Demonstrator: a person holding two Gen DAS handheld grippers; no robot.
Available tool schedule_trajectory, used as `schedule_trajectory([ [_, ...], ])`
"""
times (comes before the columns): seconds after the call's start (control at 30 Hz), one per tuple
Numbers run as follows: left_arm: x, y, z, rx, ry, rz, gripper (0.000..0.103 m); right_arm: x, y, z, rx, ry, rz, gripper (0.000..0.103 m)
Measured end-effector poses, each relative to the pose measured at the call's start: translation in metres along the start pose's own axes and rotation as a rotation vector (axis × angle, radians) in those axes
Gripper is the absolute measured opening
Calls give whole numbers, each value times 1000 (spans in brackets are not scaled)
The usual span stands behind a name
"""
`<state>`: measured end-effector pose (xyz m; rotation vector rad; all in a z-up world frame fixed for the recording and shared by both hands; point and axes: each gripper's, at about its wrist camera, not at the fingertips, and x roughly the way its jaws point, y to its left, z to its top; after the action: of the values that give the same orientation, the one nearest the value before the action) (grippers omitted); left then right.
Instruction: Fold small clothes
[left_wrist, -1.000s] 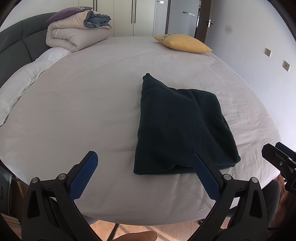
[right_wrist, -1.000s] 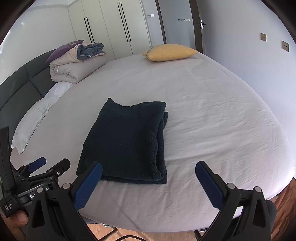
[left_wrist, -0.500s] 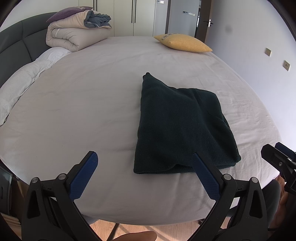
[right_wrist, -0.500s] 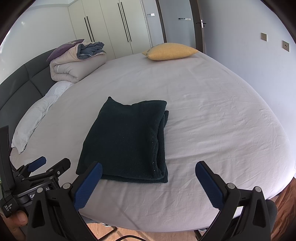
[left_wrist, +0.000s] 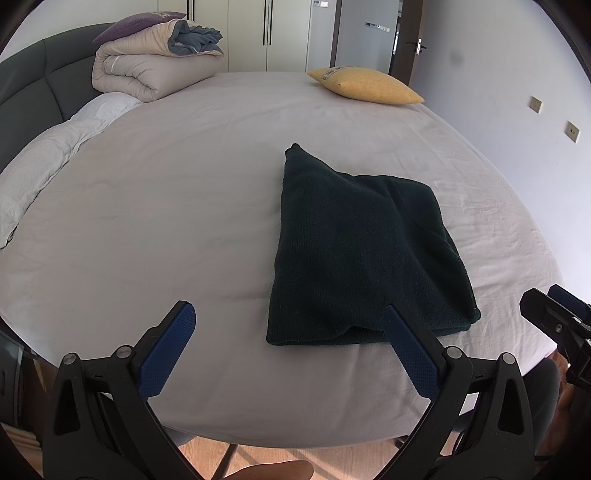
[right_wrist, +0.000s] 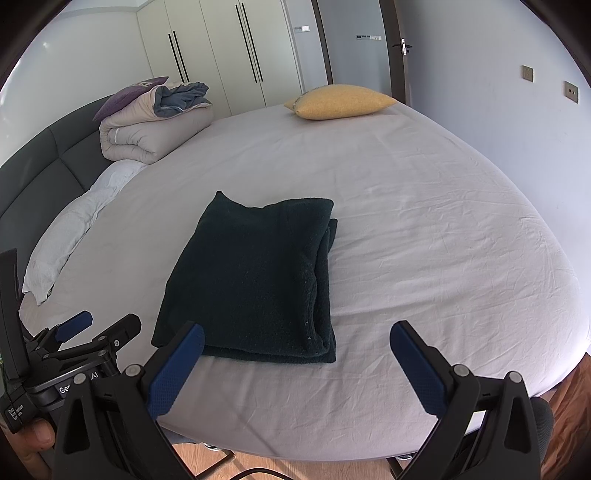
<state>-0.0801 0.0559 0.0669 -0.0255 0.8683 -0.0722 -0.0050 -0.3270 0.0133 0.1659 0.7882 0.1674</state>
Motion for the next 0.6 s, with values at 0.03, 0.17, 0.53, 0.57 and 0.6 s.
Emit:
schedule_trajectory([
  [0.03, 0, 0, 0, 0, 0, 1, 103, 0, 0, 0, 1, 0, 0, 103],
  [0.17, 0, 0, -1, -1, 1, 0, 103, 0, 0, 0, 0, 1, 0, 103],
  [0.53, 0, 0, -1, 0, 2, 1, 103, 1, -1, 0, 0, 2, 0, 103],
  [0.57, 0, 0, -3, -1, 2, 1, 103, 1, -1, 0, 0, 2, 0, 103],
  [0.6, 0, 0, -3, -1, 2, 1, 103, 1, -1, 0, 0, 3, 1, 103],
])
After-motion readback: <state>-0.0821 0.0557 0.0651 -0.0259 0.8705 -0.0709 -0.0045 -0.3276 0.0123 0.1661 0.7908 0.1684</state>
